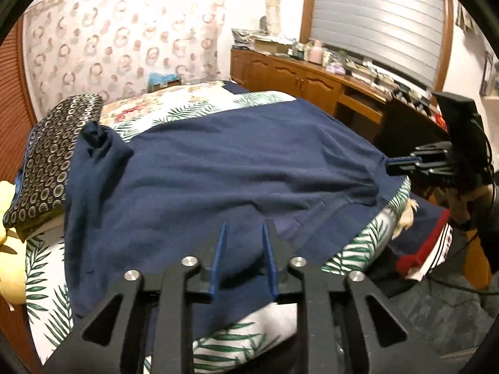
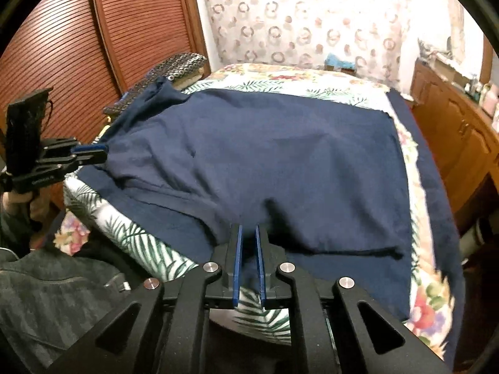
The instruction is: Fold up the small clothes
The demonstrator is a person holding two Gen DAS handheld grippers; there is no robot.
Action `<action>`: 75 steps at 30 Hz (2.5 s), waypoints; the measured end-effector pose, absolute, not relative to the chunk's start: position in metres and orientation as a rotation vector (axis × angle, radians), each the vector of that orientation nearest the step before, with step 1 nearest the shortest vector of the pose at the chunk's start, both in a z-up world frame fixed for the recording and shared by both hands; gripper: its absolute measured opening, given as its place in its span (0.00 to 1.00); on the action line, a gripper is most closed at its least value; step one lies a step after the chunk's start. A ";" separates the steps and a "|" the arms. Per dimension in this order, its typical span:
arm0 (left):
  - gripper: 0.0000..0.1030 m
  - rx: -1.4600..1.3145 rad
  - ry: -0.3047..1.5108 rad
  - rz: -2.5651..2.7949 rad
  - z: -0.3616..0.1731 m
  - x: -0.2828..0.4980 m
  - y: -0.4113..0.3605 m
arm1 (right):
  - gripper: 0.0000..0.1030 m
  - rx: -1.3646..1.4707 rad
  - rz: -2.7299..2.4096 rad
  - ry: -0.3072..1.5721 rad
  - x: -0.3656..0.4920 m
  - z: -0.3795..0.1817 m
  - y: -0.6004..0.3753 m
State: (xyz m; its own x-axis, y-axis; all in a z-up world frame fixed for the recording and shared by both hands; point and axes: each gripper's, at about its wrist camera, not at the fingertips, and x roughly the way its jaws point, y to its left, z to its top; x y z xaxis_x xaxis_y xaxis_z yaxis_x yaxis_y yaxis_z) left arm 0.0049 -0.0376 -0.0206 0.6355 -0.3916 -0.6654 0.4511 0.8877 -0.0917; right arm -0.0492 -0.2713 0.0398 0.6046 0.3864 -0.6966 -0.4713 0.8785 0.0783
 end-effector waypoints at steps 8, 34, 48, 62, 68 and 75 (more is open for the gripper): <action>0.66 0.040 0.715 -0.389 -0.020 0.032 -0.005 | 0.51 -0.184 0.429 0.724 -0.031 0.039 -0.256; 0.66 0.062 0.752 -0.222 -0.027 0.166 0.039 | 0.62 -0.230 0.367 0.765 0.069 -0.016 -0.202; 0.07 0.094 0.798 -0.217 -0.024 0.207 0.042 | 0.63 -0.220 0.371 0.758 0.061 -0.017 -0.216; 0.12 0.096 0.757 -0.133 -0.020 0.210 0.069 | 0.63 -0.219 0.372 0.758 0.061 -0.018 -0.216; 0.41 0.080 0.719 -0.137 -0.012 0.185 0.073 | 0.63 -0.221 0.373 0.758 0.061 -0.018 -0.217; 0.70 0.022 0.677 -0.156 -0.013 0.134 0.080 | 0.63 -0.221 0.373 0.758 0.061 -0.018 -0.217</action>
State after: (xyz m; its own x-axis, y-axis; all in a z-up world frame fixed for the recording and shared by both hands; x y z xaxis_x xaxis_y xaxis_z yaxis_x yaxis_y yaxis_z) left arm 0.1335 0.0799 -0.0129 0.7684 -0.1370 -0.6251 0.1513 0.9880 -0.0306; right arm 0.0614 -0.2168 -0.0182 0.6649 0.2492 -0.7042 -0.4061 0.9118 -0.0609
